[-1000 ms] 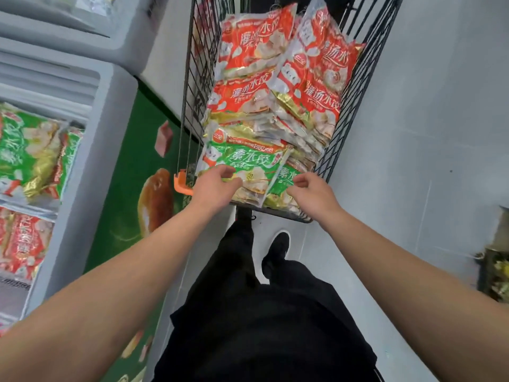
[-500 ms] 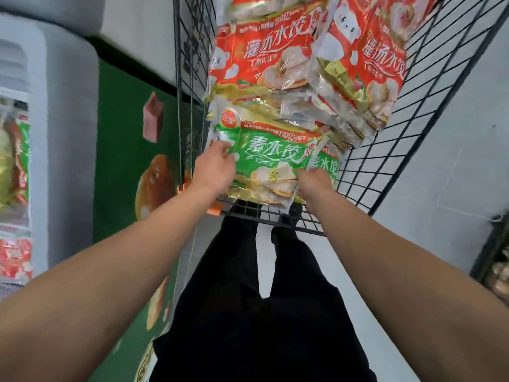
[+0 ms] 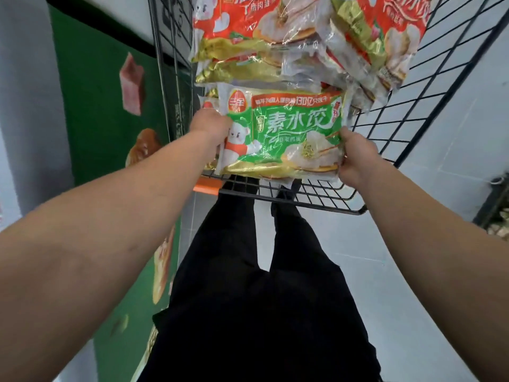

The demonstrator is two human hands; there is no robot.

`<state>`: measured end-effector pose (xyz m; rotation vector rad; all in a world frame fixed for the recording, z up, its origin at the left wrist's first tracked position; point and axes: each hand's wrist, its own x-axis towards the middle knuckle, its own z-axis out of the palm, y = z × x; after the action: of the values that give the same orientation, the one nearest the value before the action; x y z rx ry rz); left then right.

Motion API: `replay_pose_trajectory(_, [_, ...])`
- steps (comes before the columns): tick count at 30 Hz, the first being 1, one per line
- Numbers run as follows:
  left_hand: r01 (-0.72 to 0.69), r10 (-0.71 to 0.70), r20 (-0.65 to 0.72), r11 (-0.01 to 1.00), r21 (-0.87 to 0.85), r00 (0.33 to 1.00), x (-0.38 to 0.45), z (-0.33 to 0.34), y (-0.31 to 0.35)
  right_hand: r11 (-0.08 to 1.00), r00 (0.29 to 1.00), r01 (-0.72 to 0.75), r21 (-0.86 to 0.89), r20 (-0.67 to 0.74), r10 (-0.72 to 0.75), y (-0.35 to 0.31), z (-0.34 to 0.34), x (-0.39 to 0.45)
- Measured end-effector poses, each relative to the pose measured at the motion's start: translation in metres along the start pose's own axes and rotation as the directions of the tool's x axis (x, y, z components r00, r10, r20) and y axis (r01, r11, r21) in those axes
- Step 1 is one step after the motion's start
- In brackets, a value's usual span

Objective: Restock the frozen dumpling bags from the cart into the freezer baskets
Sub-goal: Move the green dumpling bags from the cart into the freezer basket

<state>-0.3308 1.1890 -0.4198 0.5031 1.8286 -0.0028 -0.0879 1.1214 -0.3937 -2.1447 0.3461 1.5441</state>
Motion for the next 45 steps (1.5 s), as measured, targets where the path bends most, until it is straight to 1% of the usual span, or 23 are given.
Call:
replay_pose_trajectory(2, [0.023, -0.02, 0.017, 0.99, -0.139, 1.0, -0.005, -0.002, -0.009, 0.999, 1.0, 0.026, -0.04, 0.002, -0.026, -0.006, -0.003, -0.006])
replay_pose_trajectory(5, [0.003, 0.012, 0.044, 0.943, -0.334, 0.999, -0.048, -0.005, -0.006, 0.996, 0.997, 0.071, -0.05, 0.016, -0.071, -0.01, -0.015, -0.02])
replay_pose_trajectory(7, [-0.029, 0.064, 0.066, 0.9, -0.435, 0.996, -0.078, -0.005, -0.006, 0.993, 0.994, 0.108, -0.043, 0.037, -0.106, -0.01, -0.027, -0.032])
replay_pose_trajectory(9, [-0.099, 0.157, 0.08, 0.87, -0.484, 0.984, -0.103, -0.011, -0.011, 0.982, 0.982, 0.179, -0.055, 0.075, -0.175, -0.013, -0.04, -0.049])
replay_pose_trajectory(11, [-0.165, 0.235, 0.06, 0.822, -0.545, 0.97, -0.132, -0.022, -0.012, 0.958, 0.955, 0.28, -0.065, 0.119, -0.271, -0.018, -0.052, -0.071])
replay_pose_trajectory(13, [-0.212, 0.274, 0.007, 0.762, -0.612, 0.962, -0.157, -0.033, -0.021, 0.932, 0.921, 0.361, -0.047, 0.177, -0.348, -0.019, -0.063, -0.092])
replay_pose_trajectory(15, [-0.289, 0.311, -0.071, 0.746, -0.6, 0.948, -0.18, -0.038, -0.035, 0.89, 0.879, 0.452, -0.066, 0.207, -0.43, -0.016, -0.073, -0.109])
replay_pose_trajectory(18, [-0.363, 0.327, -0.167, 0.748, -0.556, 0.93, -0.212, -0.039, -0.069, 0.785, 0.813, 0.577, -0.225, 0.25, -0.526, -0.004, -0.095, -0.126])
replay_pose_trajectory(20, [-0.375, 0.306, -0.216, 0.74, -0.559, 0.927, -0.225, -0.037, -0.088, 0.73, 0.78, 0.624, -0.279, 0.271, -0.564, 0.005, -0.103, -0.132])
replay_pose_trajectory(23, [-0.402, 0.262, -0.31, 0.687, -0.605, 0.914, -0.247, -0.04, -0.121, 0.653, 0.731, 0.682, -0.329, 0.309, -0.608, 0.019, -0.1, -0.15])
replay_pose_trajectory(27, [-0.414, 0.21, -0.372, 0.645, -0.642, 0.904, -0.271, -0.06, -0.17, 0.499, 0.635, 0.77, -0.397, 0.401, -0.661, 0.036, -0.077, -0.18])
replay_pose_trajectory(31, [-0.423, 0.174, -0.403, 0.589, -0.689, 0.899, -0.285, -0.092, -0.218, 0.386, 0.578, 0.81, -0.441, 0.493, -0.65, 0.058, -0.039, -0.213])
replay_pose_trajectory(33, [-0.441, 0.135, -0.452, 0.581, -0.685, 0.881, -0.292, -0.119, -0.252, 0.303, 0.529, 0.842, -0.446, 0.574, -0.625, 0.082, -0.005, -0.232])
replay_pose_trajectory(36, [-0.457, 0.12, -0.5, 0.623, -0.634, 0.858, -0.292, -0.152, -0.292, 0.164, 0.44, 0.883, -0.44, 0.653, -0.617, 0.106, 0.033, -0.256])
replay_pose_trajectory(39, [-0.447, 0.074, -0.5, 0.575, -0.685, 0.863, -0.287, -0.192, -0.338, 0.032, 0.365, 0.901, -0.432, 0.719, -0.591, 0.14, 0.083, -0.281])
replay_pose_trajectory(40, [-0.441, 0.053, -0.499, 0.553, -0.707, 0.865, -0.287, -0.204, -0.347, -0.004, 0.352, 0.901, -0.433, 0.738, -0.576, 0.149, 0.1, -0.291])
replay_pose_trajectory(45, [-0.464, -0.01, -0.536, 0.487, -0.74, 0.844, -0.271, -0.265, -0.384, -0.054, 0.314, 0.914, -0.403, 0.783, -0.537, 0.191, 0.185, -0.324])
